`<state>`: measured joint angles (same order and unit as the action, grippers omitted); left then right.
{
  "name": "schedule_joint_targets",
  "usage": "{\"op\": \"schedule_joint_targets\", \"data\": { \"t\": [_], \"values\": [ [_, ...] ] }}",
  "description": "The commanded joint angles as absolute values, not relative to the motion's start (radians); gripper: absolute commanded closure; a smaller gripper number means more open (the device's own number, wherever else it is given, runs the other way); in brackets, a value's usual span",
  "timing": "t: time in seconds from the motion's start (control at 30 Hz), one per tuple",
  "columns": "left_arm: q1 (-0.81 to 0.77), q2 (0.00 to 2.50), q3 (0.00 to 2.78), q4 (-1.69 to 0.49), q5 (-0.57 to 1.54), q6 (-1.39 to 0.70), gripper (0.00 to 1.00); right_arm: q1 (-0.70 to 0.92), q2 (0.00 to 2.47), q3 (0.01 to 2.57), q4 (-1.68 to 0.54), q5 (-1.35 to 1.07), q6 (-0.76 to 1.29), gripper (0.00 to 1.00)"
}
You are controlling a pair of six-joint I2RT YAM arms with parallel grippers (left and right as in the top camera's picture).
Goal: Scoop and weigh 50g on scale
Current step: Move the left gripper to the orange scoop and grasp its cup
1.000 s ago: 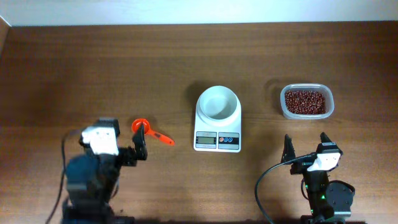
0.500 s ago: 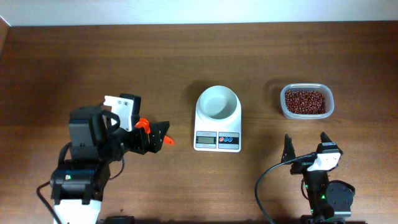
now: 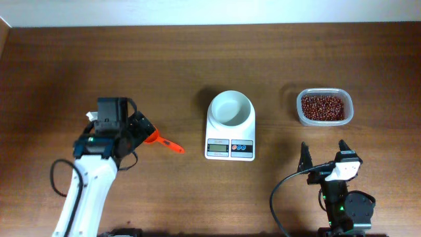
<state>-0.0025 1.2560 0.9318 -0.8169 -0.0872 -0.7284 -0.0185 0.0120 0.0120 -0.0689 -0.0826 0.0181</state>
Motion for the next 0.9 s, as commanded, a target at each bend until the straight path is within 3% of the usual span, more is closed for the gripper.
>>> {"op": "schedule_joint_targets", "data": {
  "t": [0.0,0.17,0.23,0.33,0.4,0.87],
  "values": [
    [-0.003,1.350,0.943,-0.804,-0.109,-0.792,0.09,-0.012,0.006,0.006,-0.072,-0.078,0.014,0.01],
    [-0.003,1.481,0.943,-0.747,-0.109,-0.849,0.11,-0.012,0.006,0.006,-0.072,-0.078,0.014,0.01],
    [-0.003,1.542,0.943,-0.714,-0.094,-0.848,0.21,-0.012,0.006,0.006,-0.072,-0.078,0.014,0.01],
    [-0.003,1.592,0.943,-0.687,-0.092,-0.848,0.25,-0.012,0.006,0.006,-0.072,-0.078,0.014,0.01],
    [-0.003,1.623,0.943,-0.665,-0.094,-0.848,0.33,-0.012,0.006,0.006,-0.072,-0.078,0.014,0.01],
    [-0.003,1.703,0.943,-0.590,-0.092,-0.849,0.57,-0.012,0.006,0.006,-0.072,-0.078,0.014,0.01]
  ]
}}
